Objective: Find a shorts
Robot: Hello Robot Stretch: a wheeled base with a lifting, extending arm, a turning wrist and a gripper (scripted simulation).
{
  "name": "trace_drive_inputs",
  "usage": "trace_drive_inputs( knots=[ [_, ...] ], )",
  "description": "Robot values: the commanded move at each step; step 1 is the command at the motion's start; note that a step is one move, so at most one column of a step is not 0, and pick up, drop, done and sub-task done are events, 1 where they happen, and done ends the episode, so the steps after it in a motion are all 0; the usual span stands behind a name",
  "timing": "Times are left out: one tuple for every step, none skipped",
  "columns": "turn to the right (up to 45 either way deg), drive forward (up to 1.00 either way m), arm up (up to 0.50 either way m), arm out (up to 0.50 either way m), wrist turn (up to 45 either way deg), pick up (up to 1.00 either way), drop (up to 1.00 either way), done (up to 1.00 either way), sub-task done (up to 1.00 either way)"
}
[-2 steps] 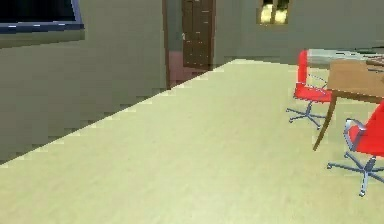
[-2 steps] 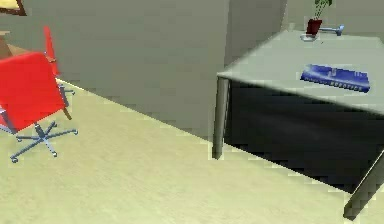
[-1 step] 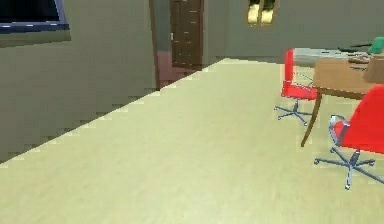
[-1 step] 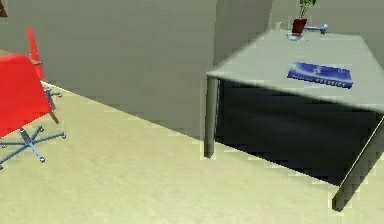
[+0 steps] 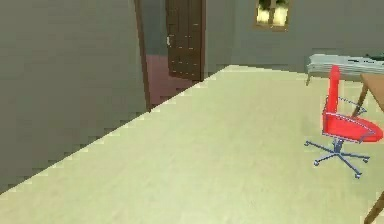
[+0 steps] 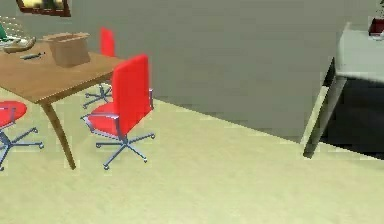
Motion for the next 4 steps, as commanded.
trace_drive_inputs(
  knots=[
    [0.0,1.0,0.0,0.0,0.0,0.0,0.0,0.0,0.0],
    [0.0,1.0,0.0,0.0,0.0,0.0,0.0,0.0,0.0],
    [0.0,0.9,0.0,0.0,0.0,0.0,0.0,0.0,0.0],
    [-9.0,0.0,0.0,0.0,0.0,0.0,0.0,0.0,0.0]
  ],
)
